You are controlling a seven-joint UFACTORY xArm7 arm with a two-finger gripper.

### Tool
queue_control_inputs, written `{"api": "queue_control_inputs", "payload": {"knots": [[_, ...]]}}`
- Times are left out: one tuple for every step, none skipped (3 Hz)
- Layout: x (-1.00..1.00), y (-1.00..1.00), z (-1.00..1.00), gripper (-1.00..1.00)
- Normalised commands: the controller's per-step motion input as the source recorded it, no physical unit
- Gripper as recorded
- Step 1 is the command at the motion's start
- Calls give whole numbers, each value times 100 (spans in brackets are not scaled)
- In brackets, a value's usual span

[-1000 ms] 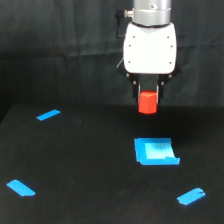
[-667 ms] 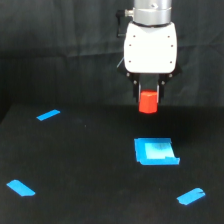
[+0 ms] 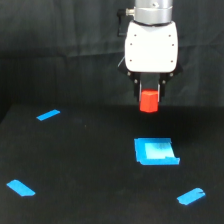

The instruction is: Pick up the red object from the table

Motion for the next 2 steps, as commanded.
{"api": "queue_control_inputs", "payload": {"knots": [[4, 1, 8, -100], [4, 1, 9, -100]]}}
